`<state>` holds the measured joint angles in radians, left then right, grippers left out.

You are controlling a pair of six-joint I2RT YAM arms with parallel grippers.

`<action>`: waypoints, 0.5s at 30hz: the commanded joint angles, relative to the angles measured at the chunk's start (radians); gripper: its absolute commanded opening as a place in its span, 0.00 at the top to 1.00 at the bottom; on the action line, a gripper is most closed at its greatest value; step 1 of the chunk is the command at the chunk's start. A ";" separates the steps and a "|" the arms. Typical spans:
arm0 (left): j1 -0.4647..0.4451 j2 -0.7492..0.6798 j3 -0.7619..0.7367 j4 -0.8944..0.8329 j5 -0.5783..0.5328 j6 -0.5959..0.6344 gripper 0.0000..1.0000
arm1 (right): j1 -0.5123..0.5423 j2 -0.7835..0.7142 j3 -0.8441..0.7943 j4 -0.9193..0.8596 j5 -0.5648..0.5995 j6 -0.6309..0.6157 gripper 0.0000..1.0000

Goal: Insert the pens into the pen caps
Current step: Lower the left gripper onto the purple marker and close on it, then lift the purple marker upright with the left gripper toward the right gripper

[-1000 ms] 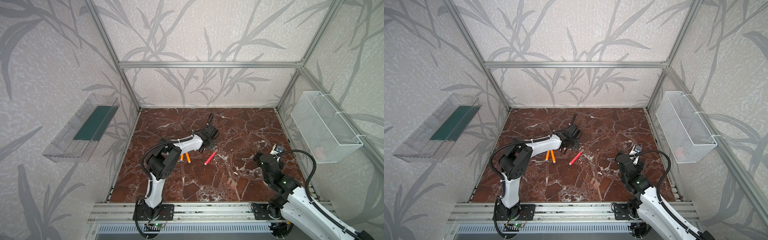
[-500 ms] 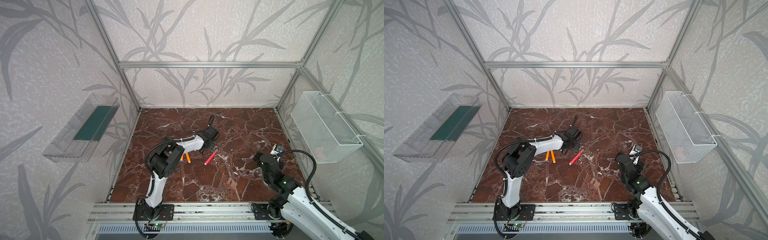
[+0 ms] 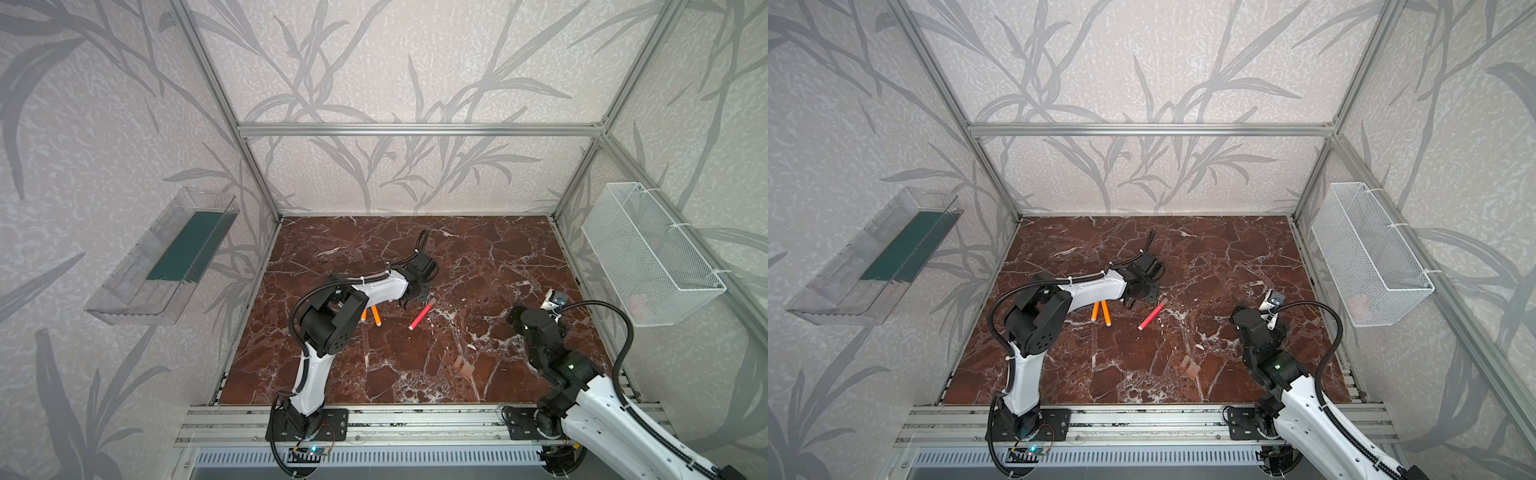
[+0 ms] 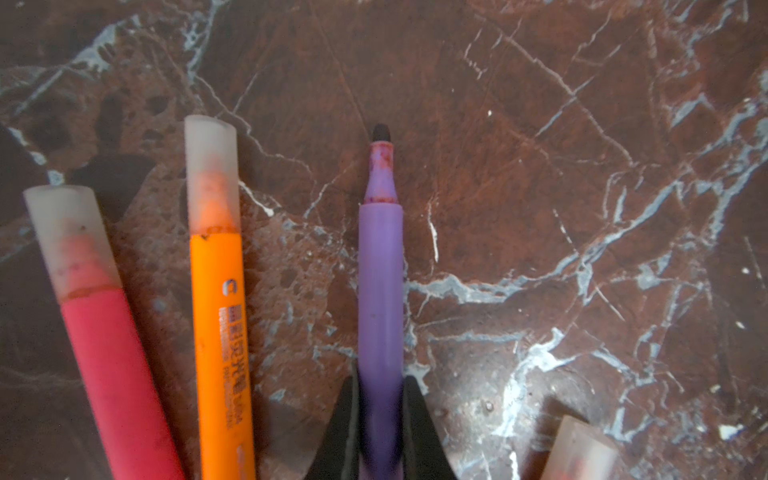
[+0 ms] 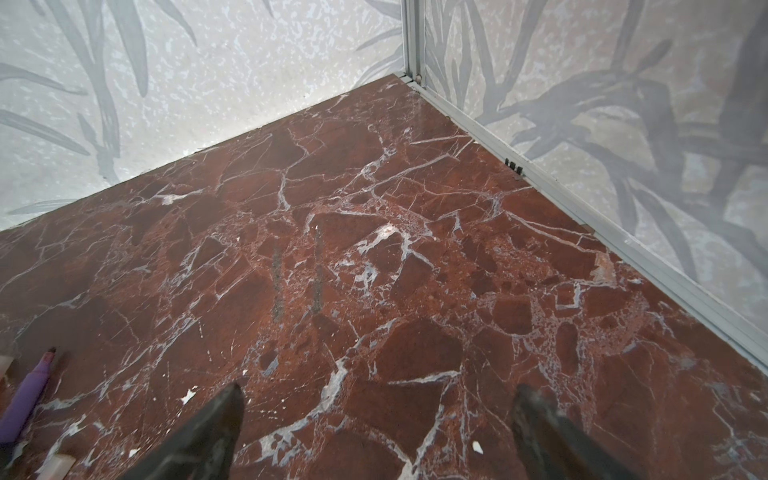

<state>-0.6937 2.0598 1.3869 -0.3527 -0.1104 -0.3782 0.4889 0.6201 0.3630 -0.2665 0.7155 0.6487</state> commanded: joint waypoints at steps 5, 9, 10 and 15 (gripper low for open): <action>-0.006 -0.238 -0.125 0.072 0.074 0.021 1.00 | -0.004 -0.110 0.032 0.049 -0.350 -0.027 0.08; -0.032 -0.379 -0.224 0.167 0.149 0.041 1.00 | 0.005 -0.079 0.039 0.195 -0.587 0.061 0.10; -0.045 -0.406 -0.246 0.190 0.153 0.051 1.00 | 0.009 -0.060 0.043 0.224 -0.632 0.077 0.10; -0.131 -0.534 -0.369 0.316 0.146 0.106 1.00 | 0.079 0.066 0.064 0.422 -0.786 0.144 0.13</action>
<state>-0.7853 1.5669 1.0740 -0.1318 0.0162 -0.3241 0.5293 0.6399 0.3931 -0.0097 0.0868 0.7334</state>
